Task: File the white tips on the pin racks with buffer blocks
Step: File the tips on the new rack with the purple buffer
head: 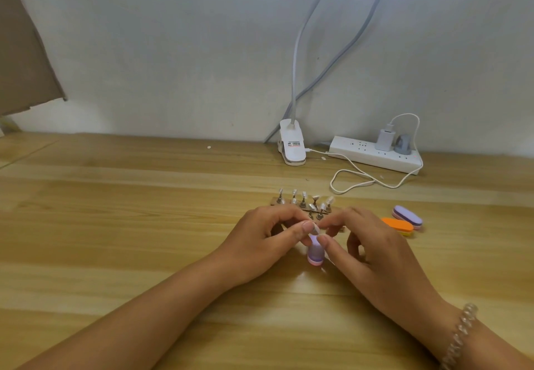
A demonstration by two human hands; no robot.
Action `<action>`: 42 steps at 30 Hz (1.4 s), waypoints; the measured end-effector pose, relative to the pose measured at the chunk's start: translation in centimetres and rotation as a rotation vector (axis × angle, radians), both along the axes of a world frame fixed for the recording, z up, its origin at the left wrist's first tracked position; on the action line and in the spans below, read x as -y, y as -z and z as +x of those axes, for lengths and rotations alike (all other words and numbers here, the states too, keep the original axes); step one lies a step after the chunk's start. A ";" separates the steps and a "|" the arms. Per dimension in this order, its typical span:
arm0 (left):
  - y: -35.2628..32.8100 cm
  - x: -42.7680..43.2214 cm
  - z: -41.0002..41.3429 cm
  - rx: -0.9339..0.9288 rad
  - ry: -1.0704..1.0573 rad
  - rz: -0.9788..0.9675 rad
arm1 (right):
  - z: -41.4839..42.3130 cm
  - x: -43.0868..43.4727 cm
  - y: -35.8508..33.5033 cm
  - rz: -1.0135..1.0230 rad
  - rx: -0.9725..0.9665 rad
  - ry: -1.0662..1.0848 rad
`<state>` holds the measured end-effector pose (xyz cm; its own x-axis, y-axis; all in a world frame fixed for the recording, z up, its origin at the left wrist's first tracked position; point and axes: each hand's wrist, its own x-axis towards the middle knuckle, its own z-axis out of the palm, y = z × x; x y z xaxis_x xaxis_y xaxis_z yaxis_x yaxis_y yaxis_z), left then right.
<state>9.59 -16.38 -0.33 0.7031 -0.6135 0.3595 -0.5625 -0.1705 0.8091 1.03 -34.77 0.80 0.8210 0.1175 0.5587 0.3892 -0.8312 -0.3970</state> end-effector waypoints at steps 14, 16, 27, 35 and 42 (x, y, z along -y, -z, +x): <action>0.1 0.2 -0.1 0.033 -0.044 0.035 | 0.2 0.3 0.3 0.037 0.026 -0.023; -0.1 0.2 -0.2 0.036 -0.045 0.032 | 0.2 0.0 0.4 0.024 0.035 -0.022; -0.3 0.1 -0.1 -0.013 -0.028 0.034 | 0.2 -0.7 -0.1 0.048 0.000 0.028; -0.1 -0.2 0.1 -0.090 -0.054 -0.036 | -0.3 -0.4 0.3 -0.142 -0.151 0.012; -0.3 -0.1 0.0 -0.093 -0.055 -0.011 | -0.2 -0.1 0.5 -0.069 -0.120 0.025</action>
<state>9.56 -16.23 -0.06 0.7660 -0.5699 0.2975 -0.4750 -0.1901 0.8592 0.85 -34.70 0.31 0.8848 0.1306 0.4472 0.3206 -0.8671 -0.3812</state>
